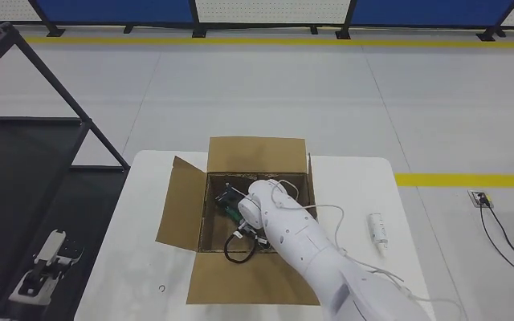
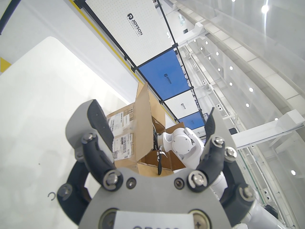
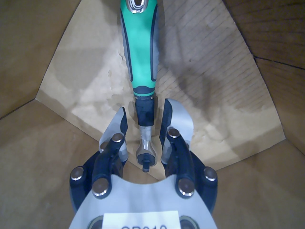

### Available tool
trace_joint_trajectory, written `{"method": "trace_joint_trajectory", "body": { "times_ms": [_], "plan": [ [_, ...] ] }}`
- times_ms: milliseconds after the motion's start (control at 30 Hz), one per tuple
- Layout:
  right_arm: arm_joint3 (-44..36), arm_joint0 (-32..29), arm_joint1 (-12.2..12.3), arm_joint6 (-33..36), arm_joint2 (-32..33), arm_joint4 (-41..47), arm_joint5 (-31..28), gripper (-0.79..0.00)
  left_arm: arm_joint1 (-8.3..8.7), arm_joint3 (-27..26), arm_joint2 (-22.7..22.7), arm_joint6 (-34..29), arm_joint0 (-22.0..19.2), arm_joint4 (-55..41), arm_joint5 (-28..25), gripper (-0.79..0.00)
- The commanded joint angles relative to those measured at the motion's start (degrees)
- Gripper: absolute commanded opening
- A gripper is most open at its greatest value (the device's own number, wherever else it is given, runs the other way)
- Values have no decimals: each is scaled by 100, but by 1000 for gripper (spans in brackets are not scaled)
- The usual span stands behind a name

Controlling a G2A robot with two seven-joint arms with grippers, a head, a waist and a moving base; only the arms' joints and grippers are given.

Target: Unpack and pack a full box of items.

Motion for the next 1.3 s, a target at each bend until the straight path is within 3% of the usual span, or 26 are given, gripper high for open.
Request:
{"method": "trace_joint_trajectory", "body": {
  "times_ms": [0,467,500,567,633,1267],
  "plan": [
    [44,-6,-20,-71,10,-16,12,-434,1,-5,-11,8,-2,-16,2,0],
    [270,-75,-99,-209,76,-108,-50,-508,11,-32,5,25,-38,6,29,0],
    [280,-80,-103,-205,78,-120,-35,-542,12,-29,7,26,-41,8,30,0],
    [296,-85,-108,-203,92,-124,-38,-708,13,-29,9,38,-45,17,36,0],
    [307,-86,-113,-202,106,-129,-35,-785,13,-29,14,54,-46,21,44,0],
    [224,289,-50,-33,273,-206,-370,-785,34,-39,150,53,-166,112,113,0]
  ]
}}
